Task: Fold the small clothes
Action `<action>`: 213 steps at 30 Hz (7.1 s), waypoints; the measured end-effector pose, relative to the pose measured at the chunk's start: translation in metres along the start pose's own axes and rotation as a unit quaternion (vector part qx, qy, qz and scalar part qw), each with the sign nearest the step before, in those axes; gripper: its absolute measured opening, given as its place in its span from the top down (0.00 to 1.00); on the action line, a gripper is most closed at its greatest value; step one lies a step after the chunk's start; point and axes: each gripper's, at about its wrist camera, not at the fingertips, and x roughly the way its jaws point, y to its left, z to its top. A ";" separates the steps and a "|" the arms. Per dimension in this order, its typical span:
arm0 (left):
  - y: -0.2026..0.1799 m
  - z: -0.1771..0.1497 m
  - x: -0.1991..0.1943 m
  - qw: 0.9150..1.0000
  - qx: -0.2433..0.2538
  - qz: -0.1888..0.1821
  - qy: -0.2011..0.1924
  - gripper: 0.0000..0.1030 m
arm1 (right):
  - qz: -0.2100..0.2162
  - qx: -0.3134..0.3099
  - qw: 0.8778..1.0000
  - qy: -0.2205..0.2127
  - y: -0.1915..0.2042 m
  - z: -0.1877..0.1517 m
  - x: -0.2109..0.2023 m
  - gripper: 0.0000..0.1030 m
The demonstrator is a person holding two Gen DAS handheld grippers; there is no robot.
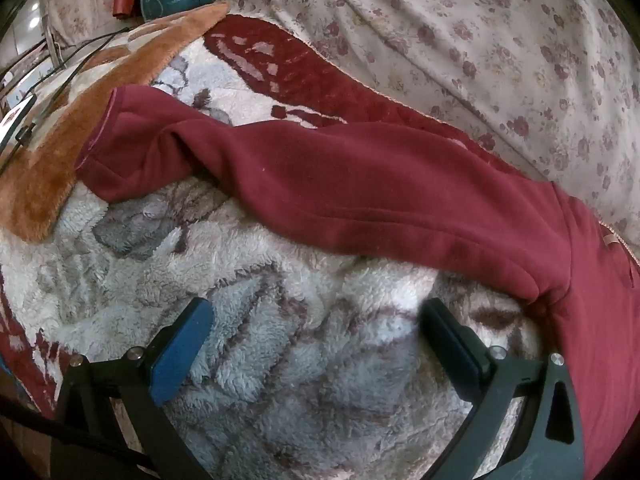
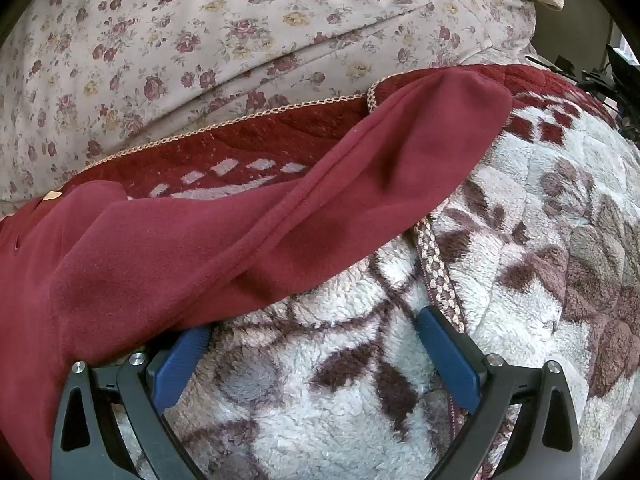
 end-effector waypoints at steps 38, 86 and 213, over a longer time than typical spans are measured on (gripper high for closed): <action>-0.018 -0.017 -0.102 0.992 0.062 -0.090 -0.066 0.00 | 0.209 -0.163 0.964 -0.016 0.213 -0.058 -0.177 0.00; -0.049 -0.022 -0.087 0.991 0.095 -0.074 -0.059 0.00 | 0.138 -0.132 0.980 -0.054 0.262 -0.062 -0.101 0.00; -0.027 0.034 -0.060 0.999 0.024 -0.028 -0.015 0.33 | 0.336 -0.140 0.930 0.042 0.292 -0.029 -0.068 0.28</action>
